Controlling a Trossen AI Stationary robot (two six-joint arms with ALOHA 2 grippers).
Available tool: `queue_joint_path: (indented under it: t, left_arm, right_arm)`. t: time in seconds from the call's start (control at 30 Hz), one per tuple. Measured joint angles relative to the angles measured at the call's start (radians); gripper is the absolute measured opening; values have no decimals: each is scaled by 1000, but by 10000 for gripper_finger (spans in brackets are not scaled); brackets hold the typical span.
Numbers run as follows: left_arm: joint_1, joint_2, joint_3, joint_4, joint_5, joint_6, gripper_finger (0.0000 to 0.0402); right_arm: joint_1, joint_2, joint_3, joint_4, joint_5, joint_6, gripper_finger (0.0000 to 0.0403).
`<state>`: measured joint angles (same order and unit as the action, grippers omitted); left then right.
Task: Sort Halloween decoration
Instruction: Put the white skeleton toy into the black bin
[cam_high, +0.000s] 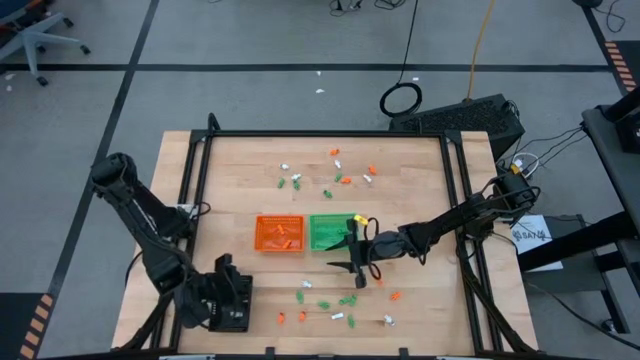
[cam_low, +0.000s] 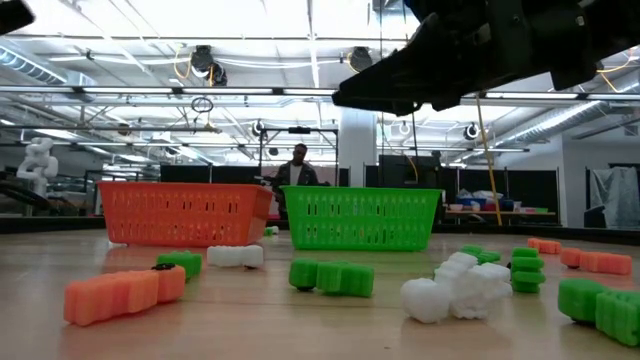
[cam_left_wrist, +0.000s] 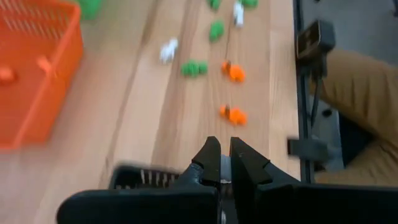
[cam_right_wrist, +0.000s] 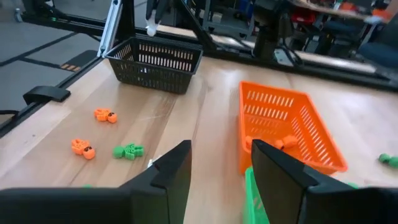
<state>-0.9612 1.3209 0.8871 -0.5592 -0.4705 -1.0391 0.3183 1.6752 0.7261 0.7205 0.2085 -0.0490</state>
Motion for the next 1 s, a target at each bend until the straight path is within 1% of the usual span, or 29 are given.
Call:
queue_joint_path:
  t: [0.23,0.33,0.43,0.57,0.63,0.73,0.87,1.0]
  left_arm:
    - [-36,0,0,-84,89,-132,8]
    - [-36,0,0,-86,137,-135,8]
    - [-36,0,0,-86,159,-138,8]
    - [-36,0,0,-87,184,-170,8]
    - [-36,1,0,-89,209,-181,8]
    - [-36,1,0,-103,217,-188,8]
    - [-33,13,0,-137,240,-236,8]
    - [-33,56,0,-119,252,-241,8]
  right_arm:
    - [35,0,0,-15,0,97,150]
    - [72,0,0,-19,0,96,150]
    - [111,0,0,-20,-2,101,150]
    - [166,0,0,-37,-3,172,150]
    - [195,0,0,-66,-2,207,150]
    - [237,1,0,-101,5,248,150]
    - [293,1,0,-142,77,276,150]
    - [345,1,0,-143,167,273,150]
